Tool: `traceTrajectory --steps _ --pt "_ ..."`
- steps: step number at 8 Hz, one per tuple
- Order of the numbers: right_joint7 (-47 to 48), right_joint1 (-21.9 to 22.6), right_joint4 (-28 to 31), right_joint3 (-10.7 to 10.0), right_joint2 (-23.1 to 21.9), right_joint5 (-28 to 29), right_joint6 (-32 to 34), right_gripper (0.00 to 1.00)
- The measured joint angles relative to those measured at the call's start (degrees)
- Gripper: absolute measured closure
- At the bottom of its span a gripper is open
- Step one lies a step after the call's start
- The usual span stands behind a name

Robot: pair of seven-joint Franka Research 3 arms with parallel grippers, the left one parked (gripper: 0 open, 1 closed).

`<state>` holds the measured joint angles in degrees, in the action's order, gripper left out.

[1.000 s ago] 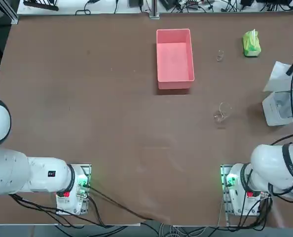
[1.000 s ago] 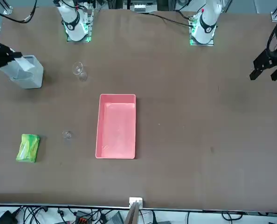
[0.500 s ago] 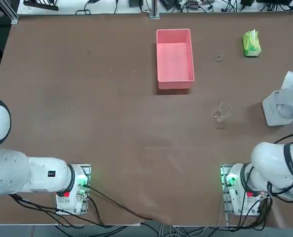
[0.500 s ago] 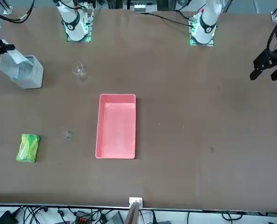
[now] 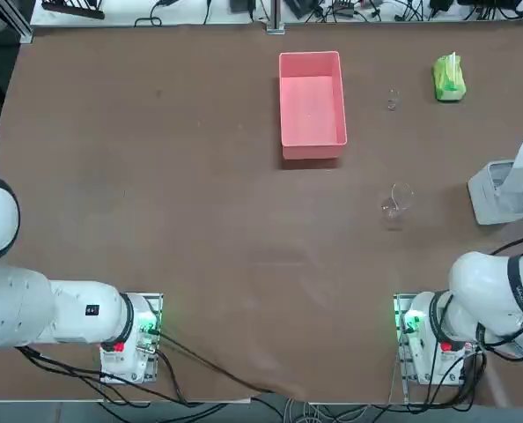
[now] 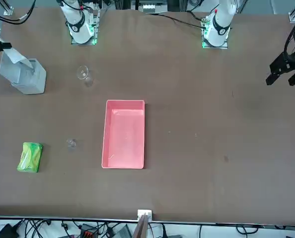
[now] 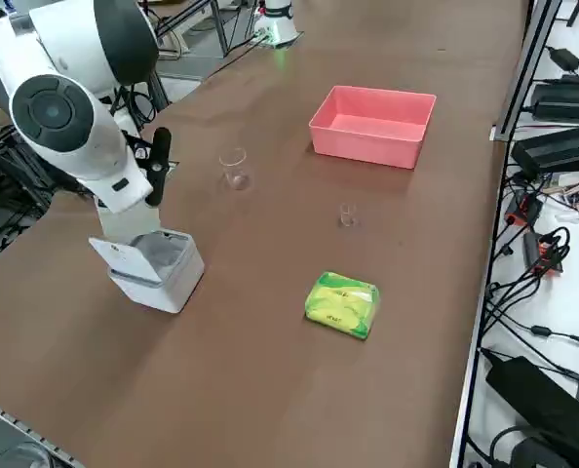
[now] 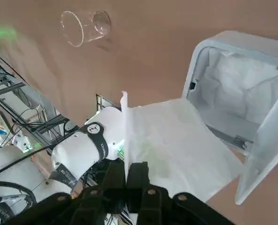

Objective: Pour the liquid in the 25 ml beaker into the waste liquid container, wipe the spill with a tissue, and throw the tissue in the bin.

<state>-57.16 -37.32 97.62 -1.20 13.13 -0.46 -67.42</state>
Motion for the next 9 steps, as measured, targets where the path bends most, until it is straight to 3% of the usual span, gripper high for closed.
traceTrajectory --steps 4,8,9 --pt "0.00 -0.31 -0.03 0.00 1.52 -0.39 -1.64 0.95" --pt "0.00 -0.64 -0.17 0.01 2.17 -0.58 -2.26 0.87" --pt "0.00 -0.67 -0.18 0.01 2.23 -0.61 -2.43 0.72"
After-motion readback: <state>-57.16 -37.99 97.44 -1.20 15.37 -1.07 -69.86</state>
